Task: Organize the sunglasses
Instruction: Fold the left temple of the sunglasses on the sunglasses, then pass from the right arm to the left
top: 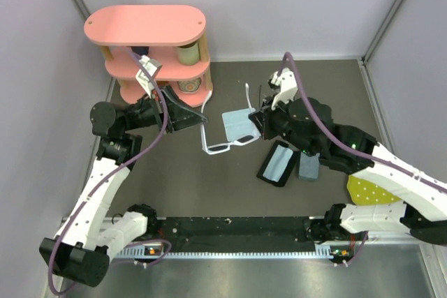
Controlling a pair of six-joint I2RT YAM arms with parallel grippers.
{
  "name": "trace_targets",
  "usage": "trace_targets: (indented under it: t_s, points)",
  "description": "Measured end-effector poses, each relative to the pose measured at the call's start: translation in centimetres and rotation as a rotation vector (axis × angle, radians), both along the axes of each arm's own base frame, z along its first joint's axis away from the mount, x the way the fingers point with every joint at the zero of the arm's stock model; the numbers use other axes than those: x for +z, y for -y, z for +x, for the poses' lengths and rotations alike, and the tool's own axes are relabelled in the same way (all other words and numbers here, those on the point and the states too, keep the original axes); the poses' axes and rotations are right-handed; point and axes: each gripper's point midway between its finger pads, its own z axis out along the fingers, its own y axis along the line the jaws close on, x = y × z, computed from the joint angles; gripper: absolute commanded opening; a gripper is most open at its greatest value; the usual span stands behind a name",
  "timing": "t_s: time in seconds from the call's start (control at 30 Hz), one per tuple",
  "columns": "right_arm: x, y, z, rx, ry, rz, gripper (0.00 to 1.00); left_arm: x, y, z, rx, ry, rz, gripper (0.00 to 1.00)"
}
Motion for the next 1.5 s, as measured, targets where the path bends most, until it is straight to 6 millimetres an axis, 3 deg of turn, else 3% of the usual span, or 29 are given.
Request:
trace_targets:
  t_s: [0.1,0.23,0.43,0.57,0.7,0.77,0.83,0.97,1.1,1.2,1.37,1.5]
  points:
    - [1.4,-0.4,-0.7,0.061,0.036,0.048,0.00,-0.1,0.9,-1.4,-0.071,0.023,0.004,0.05]
    - [1.2,-1.3,-1.4,0.133,0.052,0.056,0.00,-0.1,1.8,-3.0,-0.142,0.064,0.005,0.05]
    - [0.9,-2.8,-2.4,0.230,0.060,0.081,0.00,-0.8,3.3,-3.6,-0.213,0.055,0.012,0.04]
    - [1.9,-2.9,-2.6,0.252,0.099,0.113,0.00,-2.5,4.3,-3.8,-0.253,0.014,0.029,0.07]
    - [3.4,-2.5,-2.5,0.249,0.160,0.134,0.00,-4.2,4.7,-3.7,-0.262,-0.039,0.060,0.25]
    - [3.4,-2.1,-2.3,0.245,0.190,0.119,0.00,-4.8,4.8,-3.4,-0.249,-0.044,0.075,0.39]
    - [2.9,-2.0,-2.0,0.241,0.215,0.090,0.00,-5.1,4.9,-3.0,-0.224,-0.056,0.093,0.63]
    - [1.6,-2.2,-1.6,0.241,0.296,0.025,0.00,-3.8,5.0,-1.5,-0.111,-0.081,0.121,0.79]
    - [1.6,-1.6,-1.4,0.234,0.374,-0.006,0.00,-1.0,4.2,0.5,0.088,-0.101,0.136,0.80]
    - [3.4,-0.9,-1.6,0.229,0.441,0.014,0.00,-0.8,3.0,1.3,0.201,-0.153,0.175,0.78]
    - [6.1,0.4,-2.4,0.238,0.529,0.056,0.00,-4.3,3.0,0.9,0.168,-0.285,0.249,0.76]
    - [7.0,0.2,-3.0,0.273,0.566,0.076,0.00,-8.1,3.7,0.5,0.091,-0.448,0.291,0.65]
